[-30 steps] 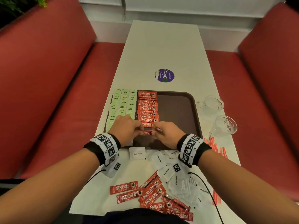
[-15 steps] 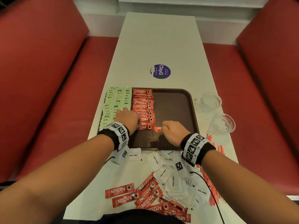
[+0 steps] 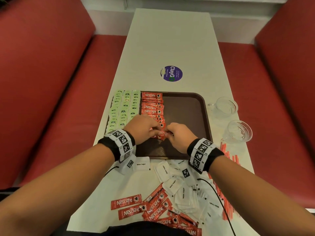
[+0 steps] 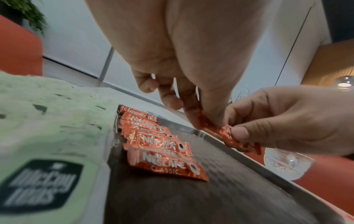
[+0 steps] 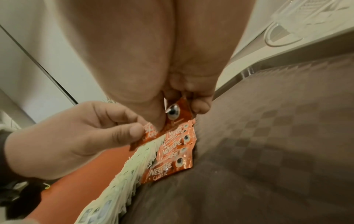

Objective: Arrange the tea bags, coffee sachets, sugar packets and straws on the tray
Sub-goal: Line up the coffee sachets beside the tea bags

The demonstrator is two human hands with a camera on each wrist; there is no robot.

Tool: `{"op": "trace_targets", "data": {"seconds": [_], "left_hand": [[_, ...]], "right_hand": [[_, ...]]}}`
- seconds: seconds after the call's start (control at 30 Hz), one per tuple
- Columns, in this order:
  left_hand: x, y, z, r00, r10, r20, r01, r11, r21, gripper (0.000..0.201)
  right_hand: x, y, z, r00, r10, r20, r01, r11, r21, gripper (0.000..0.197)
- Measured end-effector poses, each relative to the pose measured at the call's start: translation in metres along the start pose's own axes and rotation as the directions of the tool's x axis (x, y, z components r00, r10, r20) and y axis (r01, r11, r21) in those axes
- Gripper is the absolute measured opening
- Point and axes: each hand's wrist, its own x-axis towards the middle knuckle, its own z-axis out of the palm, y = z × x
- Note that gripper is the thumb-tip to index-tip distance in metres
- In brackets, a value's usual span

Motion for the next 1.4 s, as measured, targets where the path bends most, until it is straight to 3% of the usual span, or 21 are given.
{"op": "trace_targets", "data": {"seconds": [0.13,0.27,0.37,0.47,0.6,0.97,1.1,1.2,1.27,1.4], "left_hand": [[-0.008,-0.010,0.004,0.995,-0.097,0.025,0.095,0.992,0.085,0.018],[-0.017,-0.020,0.009,0.970,-0.211,0.119,0.180,0.957,0.227,0.021],[-0.018,-0.022,0.014,0.962,-0.255,0.093,0.218,0.929,0.299,0.022],[-0.015,-0.020,0.016,0.963,-0.268,0.034,0.248,0.927,0.281,0.026],[-0.010,-0.012,0.020,0.965,-0.240,0.106,0.205,0.942,0.266,0.036],[-0.001,-0.007,0.019,0.968,-0.230,0.100,0.194,0.939,0.283,0.030],[-0.023,0.000,0.007,0.986,-0.163,0.032,0.151,0.961,0.230,0.029],[-0.049,0.003,-0.003,0.995,-0.102,0.017,0.097,0.975,0.202,0.026],[-0.068,0.004,-0.005,0.996,-0.068,0.050,0.057,0.981,0.187,0.023],[-0.109,0.004,0.004,0.973,0.019,0.231,-0.073,0.971,0.226,0.026]], "right_hand": [[0.008,0.000,0.000,0.997,0.074,0.013,-0.074,0.997,-0.018,0.025],[0.015,0.009,0.002,0.970,0.223,0.098,-0.204,0.963,-0.174,0.030],[0.017,0.009,0.006,0.958,0.250,0.143,-0.215,0.951,-0.224,0.031],[0.020,0.005,0.010,0.954,0.248,0.170,-0.205,0.950,-0.235,0.035],[0.026,0.001,0.015,0.947,0.259,0.191,-0.210,0.947,-0.243,0.037],[0.025,-0.005,0.012,0.932,0.310,0.189,-0.253,0.927,-0.277,0.039],[0.009,-0.014,0.009,0.966,0.222,0.130,-0.183,0.948,-0.261,0.040],[-0.007,-0.025,0.009,0.986,0.081,0.148,-0.045,0.971,-0.233,0.032],[-0.020,-0.035,0.011,0.973,-0.013,0.230,0.068,0.970,-0.234,0.017],[-0.041,-0.050,0.028,0.900,-0.108,0.422,0.241,0.931,-0.275,0.026]]}}
